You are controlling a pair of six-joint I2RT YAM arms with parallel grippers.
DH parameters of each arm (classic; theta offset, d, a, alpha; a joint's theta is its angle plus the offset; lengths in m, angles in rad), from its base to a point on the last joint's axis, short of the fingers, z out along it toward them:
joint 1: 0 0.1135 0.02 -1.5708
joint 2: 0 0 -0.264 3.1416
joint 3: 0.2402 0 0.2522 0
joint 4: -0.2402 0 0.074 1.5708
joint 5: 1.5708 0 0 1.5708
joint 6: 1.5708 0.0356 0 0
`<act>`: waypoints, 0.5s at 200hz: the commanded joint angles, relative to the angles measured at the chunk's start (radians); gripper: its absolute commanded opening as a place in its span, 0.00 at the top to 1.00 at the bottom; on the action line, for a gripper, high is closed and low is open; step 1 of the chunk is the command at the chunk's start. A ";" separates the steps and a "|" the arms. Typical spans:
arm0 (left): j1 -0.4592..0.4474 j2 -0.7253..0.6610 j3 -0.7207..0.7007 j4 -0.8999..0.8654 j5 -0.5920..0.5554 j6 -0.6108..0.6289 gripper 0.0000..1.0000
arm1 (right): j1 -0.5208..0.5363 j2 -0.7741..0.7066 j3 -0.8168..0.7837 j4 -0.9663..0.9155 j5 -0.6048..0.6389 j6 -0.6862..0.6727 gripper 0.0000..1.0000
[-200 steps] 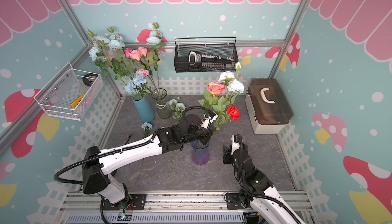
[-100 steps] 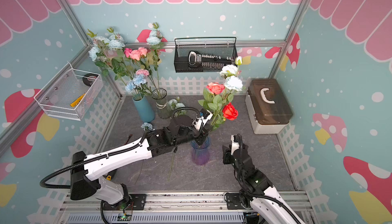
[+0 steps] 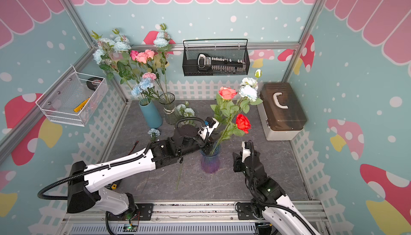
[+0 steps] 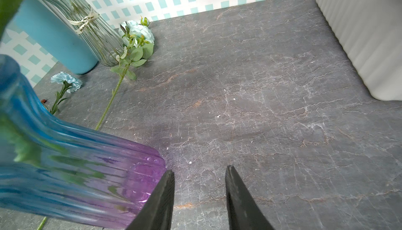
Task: Pick out blue flowers from the vase
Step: Pick up the flower from the vase.
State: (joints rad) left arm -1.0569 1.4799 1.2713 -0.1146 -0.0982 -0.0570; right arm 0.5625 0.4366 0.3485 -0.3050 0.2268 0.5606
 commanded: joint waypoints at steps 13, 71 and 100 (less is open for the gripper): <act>-0.006 -0.032 -0.013 0.044 -0.009 -0.003 0.84 | -0.006 0.004 -0.013 0.019 -0.006 -0.005 0.62; -0.005 0.016 0.026 0.000 -0.014 0.000 0.72 | -0.008 0.005 -0.013 0.020 -0.010 -0.005 0.62; 0.003 0.050 0.047 -0.012 -0.022 -0.005 0.72 | -0.008 0.005 -0.013 0.023 -0.011 -0.007 0.62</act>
State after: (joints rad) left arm -1.0569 1.4971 1.2774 -0.1081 -0.1040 -0.0650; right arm 0.5606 0.4431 0.3481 -0.2989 0.2188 0.5568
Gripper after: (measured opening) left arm 0.276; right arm 0.385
